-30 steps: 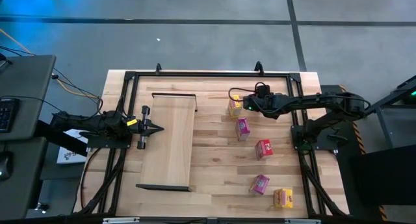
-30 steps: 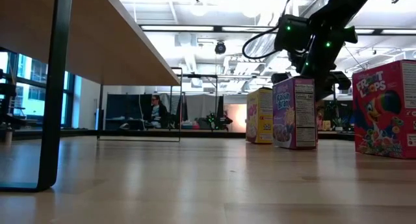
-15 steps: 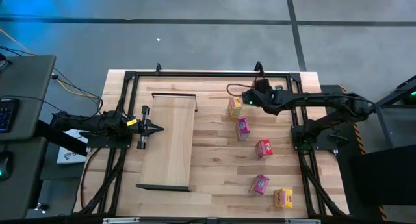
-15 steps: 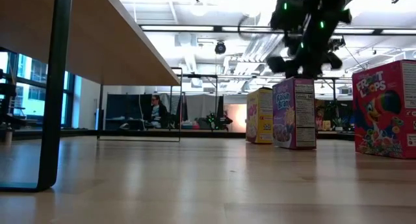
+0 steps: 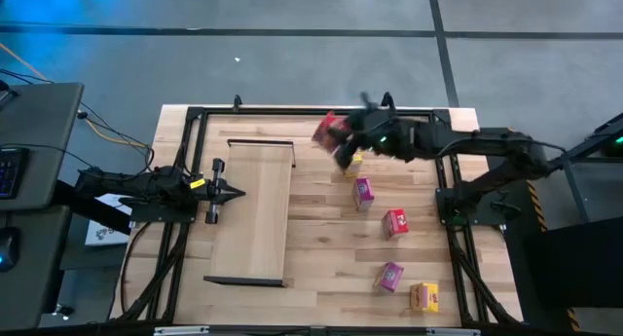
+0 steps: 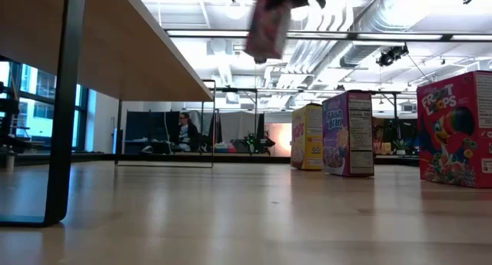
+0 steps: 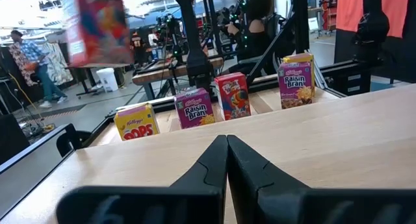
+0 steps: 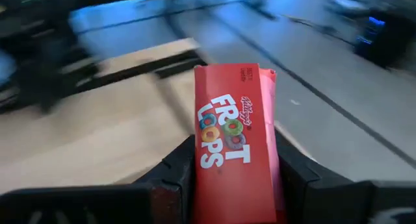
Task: Stack cereal on shelf
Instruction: Put the top red cereal box on the shelf
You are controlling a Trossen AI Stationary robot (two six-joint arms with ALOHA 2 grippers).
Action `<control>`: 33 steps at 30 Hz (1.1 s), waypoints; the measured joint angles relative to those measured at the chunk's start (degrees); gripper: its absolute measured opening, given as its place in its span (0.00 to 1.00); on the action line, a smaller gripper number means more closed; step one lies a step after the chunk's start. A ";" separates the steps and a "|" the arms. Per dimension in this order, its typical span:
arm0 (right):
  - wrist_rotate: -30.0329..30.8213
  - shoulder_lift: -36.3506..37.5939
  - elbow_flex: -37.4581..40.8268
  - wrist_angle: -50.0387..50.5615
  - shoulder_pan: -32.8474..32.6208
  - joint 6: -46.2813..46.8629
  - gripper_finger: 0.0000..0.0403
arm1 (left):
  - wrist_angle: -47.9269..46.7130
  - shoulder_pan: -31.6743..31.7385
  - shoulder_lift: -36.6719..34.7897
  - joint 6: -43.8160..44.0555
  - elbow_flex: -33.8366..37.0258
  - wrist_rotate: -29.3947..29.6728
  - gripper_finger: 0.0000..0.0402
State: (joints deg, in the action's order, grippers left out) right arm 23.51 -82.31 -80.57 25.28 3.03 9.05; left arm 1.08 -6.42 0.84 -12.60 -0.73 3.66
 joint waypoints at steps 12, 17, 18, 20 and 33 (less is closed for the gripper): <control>-5.53 -22.77 -25.14 10.49 -8.37 -13.21 0.29 | 0.02 0.02 0.00 0.00 0.00 0.00 0.00; -3.87 -26.77 -31.45 11.28 -6.86 -9.04 0.29 | 0.00 0.01 0.02 0.00 0.00 -0.02 0.00; -3.63 -27.23 -31.95 11.34 -6.30 -7.12 0.29 | 0.00 0.01 0.02 0.00 0.00 -0.01 0.00; -2.37 -27.78 -32.20 11.55 -5.10 -2.76 0.29 | 0.00 0.02 0.02 0.00 0.00 -0.02 0.00; -2.77 -28.41 -32.07 12.55 -1.44 18.93 0.29 | 0.00 0.02 0.00 0.00 0.00 0.00 0.00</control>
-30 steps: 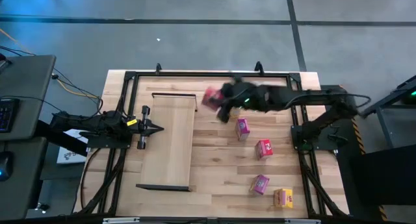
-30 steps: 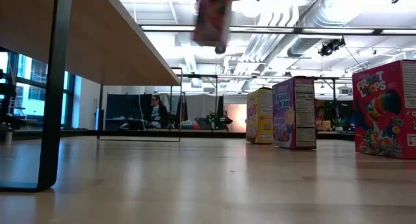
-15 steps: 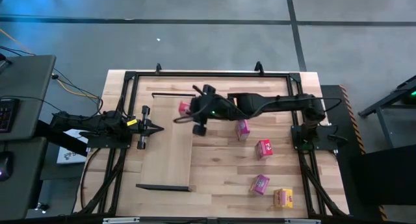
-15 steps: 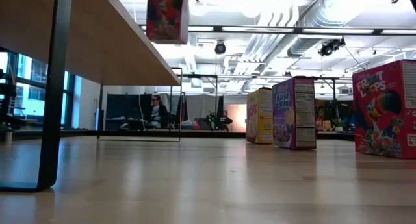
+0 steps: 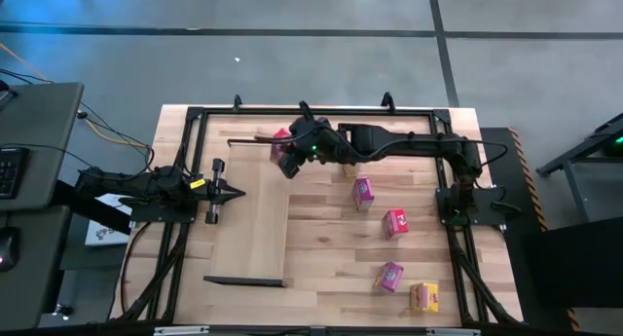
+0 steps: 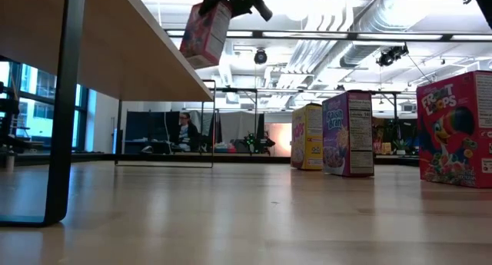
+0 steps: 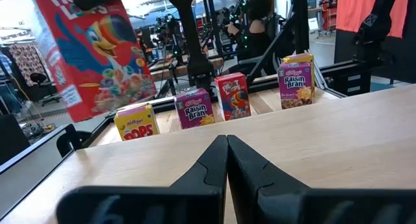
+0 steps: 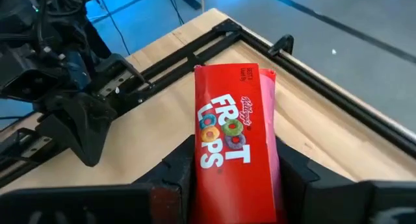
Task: Stack cereal on shelf
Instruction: Put the top red cereal box on the shelf
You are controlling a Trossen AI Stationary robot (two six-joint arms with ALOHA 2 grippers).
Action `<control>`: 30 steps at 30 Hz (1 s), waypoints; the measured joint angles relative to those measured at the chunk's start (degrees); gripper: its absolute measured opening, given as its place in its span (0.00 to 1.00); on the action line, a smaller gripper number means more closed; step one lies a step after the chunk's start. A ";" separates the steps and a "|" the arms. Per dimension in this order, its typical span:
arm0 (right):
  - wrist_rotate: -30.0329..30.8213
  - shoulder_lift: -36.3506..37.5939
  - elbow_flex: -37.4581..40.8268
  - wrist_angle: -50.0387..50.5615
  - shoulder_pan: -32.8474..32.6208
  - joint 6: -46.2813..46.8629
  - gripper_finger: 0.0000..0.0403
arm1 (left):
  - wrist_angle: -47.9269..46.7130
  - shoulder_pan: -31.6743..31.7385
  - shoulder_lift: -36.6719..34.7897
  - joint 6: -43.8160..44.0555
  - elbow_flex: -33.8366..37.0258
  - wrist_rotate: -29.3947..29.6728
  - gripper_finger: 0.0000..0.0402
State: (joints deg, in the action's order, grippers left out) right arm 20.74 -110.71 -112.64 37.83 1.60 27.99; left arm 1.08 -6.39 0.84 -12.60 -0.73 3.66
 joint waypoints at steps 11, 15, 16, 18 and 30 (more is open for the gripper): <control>1.06 -4.16 0.09 -2.90 -0.99 -1.04 0.29 | -0.02 0.00 0.02 0.00 0.00 -0.02 0.00; 0.45 -4.68 0.11 -2.94 -0.95 -1.51 0.29 | 0.00 0.00 0.01 0.00 0.00 -0.01 0.00; 0.45 -4.70 0.09 -3.19 -0.95 -1.90 0.29 | 0.00 -0.01 0.02 0.00 0.00 0.00 0.00; 0.89 -4.70 0.11 -3.61 -0.97 -3.01 0.29 | 0.01 -0.02 0.00 0.00 0.00 0.00 0.00; 1.30 -4.81 0.10 -5.62 -0.99 -5.49 0.36 | 0.00 0.00 0.02 0.00 0.00 -0.02 0.00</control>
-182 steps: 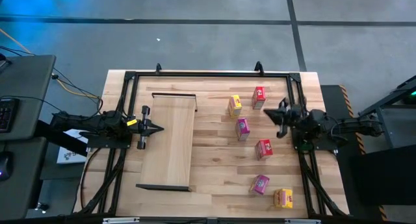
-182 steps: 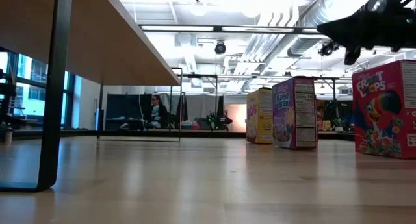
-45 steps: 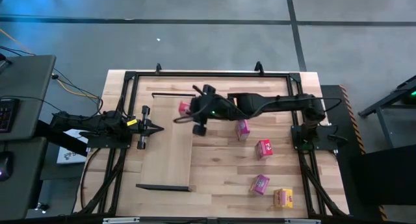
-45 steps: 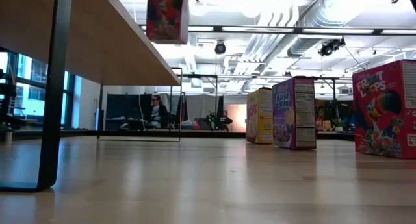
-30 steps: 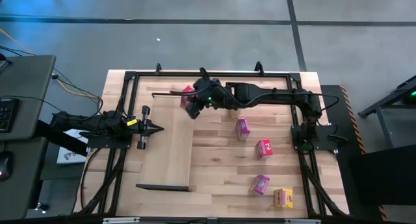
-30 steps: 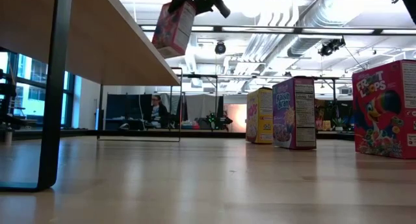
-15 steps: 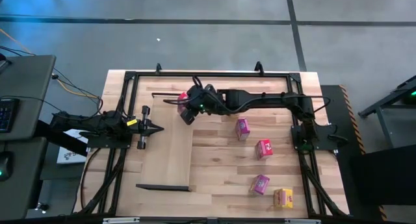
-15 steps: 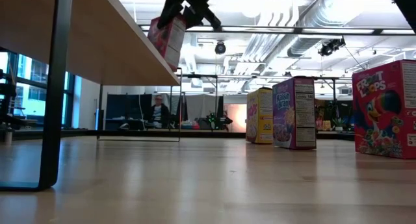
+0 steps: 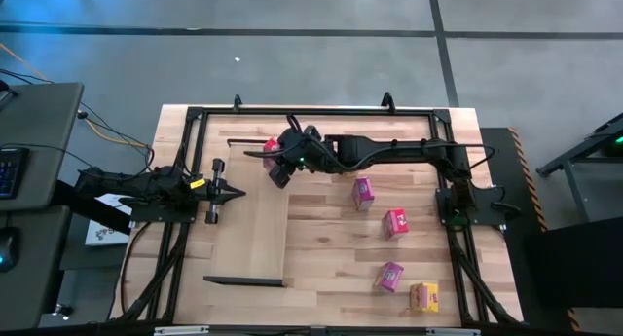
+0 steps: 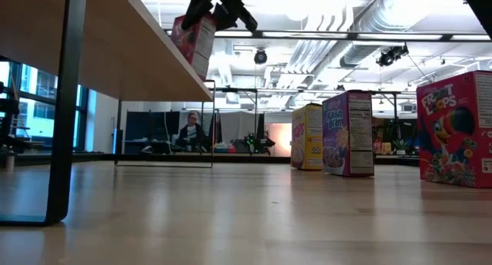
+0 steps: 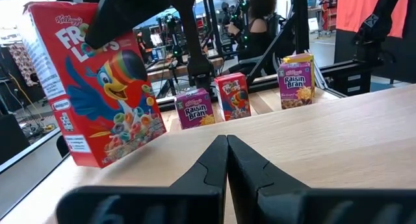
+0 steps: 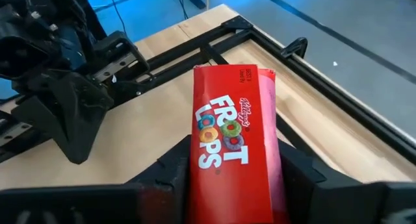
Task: Stack cereal on shelf
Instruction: Put the top red cereal box on the shelf
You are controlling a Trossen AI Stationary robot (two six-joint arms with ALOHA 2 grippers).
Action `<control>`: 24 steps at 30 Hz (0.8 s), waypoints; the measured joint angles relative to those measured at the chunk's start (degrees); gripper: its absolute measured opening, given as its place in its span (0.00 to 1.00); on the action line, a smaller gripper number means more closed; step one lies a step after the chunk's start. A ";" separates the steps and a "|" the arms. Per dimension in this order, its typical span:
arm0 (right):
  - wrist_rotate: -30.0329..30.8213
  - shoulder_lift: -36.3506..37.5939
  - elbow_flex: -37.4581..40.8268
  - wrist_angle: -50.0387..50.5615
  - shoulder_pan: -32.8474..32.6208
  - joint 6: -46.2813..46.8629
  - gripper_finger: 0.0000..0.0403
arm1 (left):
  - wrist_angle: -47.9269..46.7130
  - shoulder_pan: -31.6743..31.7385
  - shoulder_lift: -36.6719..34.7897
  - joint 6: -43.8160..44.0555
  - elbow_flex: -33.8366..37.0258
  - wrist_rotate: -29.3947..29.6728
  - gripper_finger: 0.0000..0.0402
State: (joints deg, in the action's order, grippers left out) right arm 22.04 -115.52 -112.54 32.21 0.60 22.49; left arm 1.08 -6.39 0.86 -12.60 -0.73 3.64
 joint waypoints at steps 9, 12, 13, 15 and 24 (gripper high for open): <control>-1.87 -0.01 -0.01 -0.99 0.00 -0.42 0.56 | 0.00 -0.01 -0.01 0.00 0.00 0.02 0.00; -3.05 0.00 0.01 -2.13 0.00 -0.26 0.58 | 0.00 -0.02 0.00 0.00 0.00 0.02 0.00; -3.06 -0.02 0.01 -2.60 0.00 -0.61 0.58 | 0.01 -0.02 -0.01 0.00 0.00 0.02 0.00; -3.00 -0.01 -0.01 -3.31 0.00 -1.89 0.58 | 0.00 0.00 -0.02 0.00 0.00 0.02 0.00; -3.48 0.41 -1.08 -2.42 0.00 -6.60 0.58 | 0.02 -0.02 -0.01 0.00 0.00 0.01 0.00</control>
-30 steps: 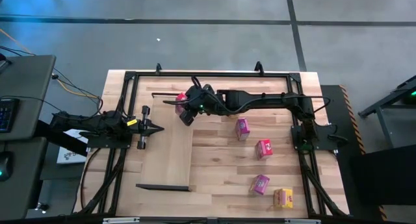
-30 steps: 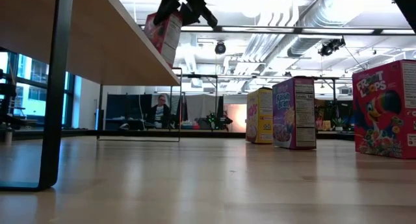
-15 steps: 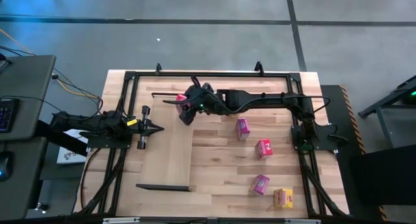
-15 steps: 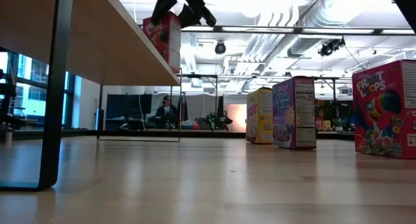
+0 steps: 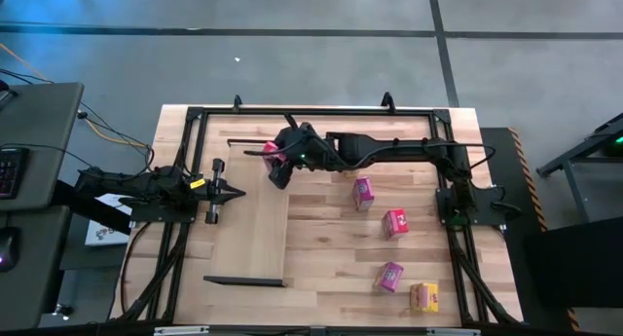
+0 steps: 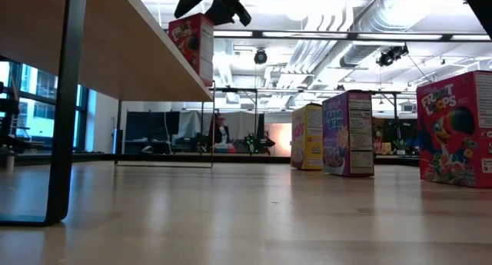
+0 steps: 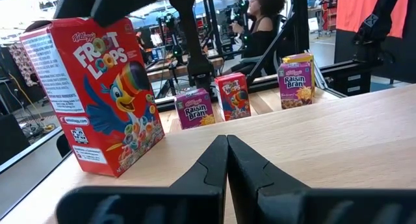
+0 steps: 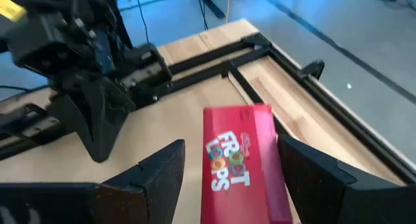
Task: Stack cereal on shelf
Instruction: Put the top red cereal box on the shelf
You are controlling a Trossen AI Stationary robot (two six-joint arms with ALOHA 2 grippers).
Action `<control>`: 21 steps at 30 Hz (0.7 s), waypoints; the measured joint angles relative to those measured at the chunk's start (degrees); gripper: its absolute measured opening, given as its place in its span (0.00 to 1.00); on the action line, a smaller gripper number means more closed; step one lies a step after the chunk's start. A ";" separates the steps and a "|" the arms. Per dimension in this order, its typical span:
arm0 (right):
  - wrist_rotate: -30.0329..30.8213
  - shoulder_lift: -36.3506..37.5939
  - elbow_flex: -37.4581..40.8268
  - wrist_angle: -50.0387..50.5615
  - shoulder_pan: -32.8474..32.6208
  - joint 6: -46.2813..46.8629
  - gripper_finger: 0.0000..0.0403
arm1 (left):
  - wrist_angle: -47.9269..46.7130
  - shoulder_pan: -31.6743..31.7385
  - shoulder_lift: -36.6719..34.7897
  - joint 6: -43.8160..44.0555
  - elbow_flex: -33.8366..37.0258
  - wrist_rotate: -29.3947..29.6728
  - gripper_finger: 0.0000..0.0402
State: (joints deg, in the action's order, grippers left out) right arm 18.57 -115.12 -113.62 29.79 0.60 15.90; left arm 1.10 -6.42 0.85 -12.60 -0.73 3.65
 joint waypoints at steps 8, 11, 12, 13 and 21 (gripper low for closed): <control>0.00 2.19 0.00 1.15 0.00 -1.71 0.58 | -0.02 0.01 0.00 0.00 0.00 -0.01 0.00; 0.02 3.08 0.00 1.22 0.00 -3.19 0.58 | 0.00 0.02 -0.01 0.00 0.00 0.01 0.00; 0.02 3.27 0.00 1.49 0.00 -3.66 0.58 | -0.03 0.00 0.01 0.00 0.00 -0.01 0.00; -0.03 3.40 0.00 1.69 0.00 -4.26 0.58 | -0.02 0.00 -0.01 0.00 0.00 0.01 0.00; -1.04 7.54 -0.02 8.96 0.00 -5.90 0.57 | -0.01 0.01 -0.01 0.00 0.00 0.01 0.00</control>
State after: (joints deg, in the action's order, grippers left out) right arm 17.53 -107.58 -113.65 38.75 0.60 10.00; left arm 1.09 -6.40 0.84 -12.60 -0.73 3.66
